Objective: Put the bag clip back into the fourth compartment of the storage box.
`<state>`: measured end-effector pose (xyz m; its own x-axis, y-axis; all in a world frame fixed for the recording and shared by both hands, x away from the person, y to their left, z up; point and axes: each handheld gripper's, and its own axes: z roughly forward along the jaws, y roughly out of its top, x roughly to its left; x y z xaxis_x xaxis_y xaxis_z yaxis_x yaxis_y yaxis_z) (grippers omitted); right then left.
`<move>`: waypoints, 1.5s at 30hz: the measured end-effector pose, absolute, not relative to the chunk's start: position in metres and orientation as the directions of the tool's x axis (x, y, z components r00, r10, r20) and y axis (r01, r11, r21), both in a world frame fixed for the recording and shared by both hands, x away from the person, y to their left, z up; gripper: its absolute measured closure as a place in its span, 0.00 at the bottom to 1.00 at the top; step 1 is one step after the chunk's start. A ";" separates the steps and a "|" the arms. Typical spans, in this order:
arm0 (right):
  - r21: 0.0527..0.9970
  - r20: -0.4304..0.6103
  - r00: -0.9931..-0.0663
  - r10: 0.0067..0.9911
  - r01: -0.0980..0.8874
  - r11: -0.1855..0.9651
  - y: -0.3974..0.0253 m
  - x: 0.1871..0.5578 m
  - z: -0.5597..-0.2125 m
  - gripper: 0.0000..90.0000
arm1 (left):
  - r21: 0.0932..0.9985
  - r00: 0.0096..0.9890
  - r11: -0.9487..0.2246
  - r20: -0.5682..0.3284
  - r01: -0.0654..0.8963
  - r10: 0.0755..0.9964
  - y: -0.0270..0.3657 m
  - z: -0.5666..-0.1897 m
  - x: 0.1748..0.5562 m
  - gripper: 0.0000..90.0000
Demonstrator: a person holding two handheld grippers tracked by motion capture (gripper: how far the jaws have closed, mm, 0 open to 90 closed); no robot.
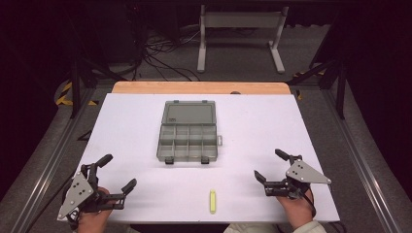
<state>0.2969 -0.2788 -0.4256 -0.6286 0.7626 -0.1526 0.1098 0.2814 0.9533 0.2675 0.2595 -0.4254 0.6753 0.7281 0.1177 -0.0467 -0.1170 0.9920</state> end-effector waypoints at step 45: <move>0.961 -0.131 -0.737 0.662 0.070 0.268 -0.230 0.307 -0.398 0.04 | 0.991 0.681 -0.124 0.127 -0.054 0.721 0.260 -0.424 0.267 0.00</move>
